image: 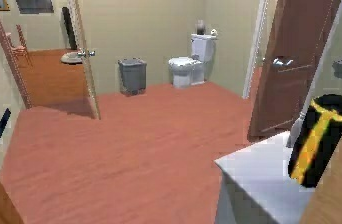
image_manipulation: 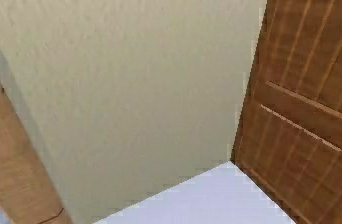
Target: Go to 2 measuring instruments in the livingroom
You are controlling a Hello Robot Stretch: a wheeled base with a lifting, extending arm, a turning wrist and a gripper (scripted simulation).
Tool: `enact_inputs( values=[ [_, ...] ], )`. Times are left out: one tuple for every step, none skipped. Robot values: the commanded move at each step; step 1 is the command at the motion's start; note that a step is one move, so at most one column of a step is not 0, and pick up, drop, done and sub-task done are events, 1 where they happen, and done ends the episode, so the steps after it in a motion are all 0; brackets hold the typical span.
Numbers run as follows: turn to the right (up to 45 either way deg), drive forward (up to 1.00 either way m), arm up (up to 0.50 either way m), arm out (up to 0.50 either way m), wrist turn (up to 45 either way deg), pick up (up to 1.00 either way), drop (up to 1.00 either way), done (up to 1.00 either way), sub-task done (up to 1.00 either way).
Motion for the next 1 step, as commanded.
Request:
enact_inputs(
  values=[
    [-27.0, 0.00, 0.00, 0.00, 0.0, 0.00, 0.00, 0.00, 0.00]
  ],
)
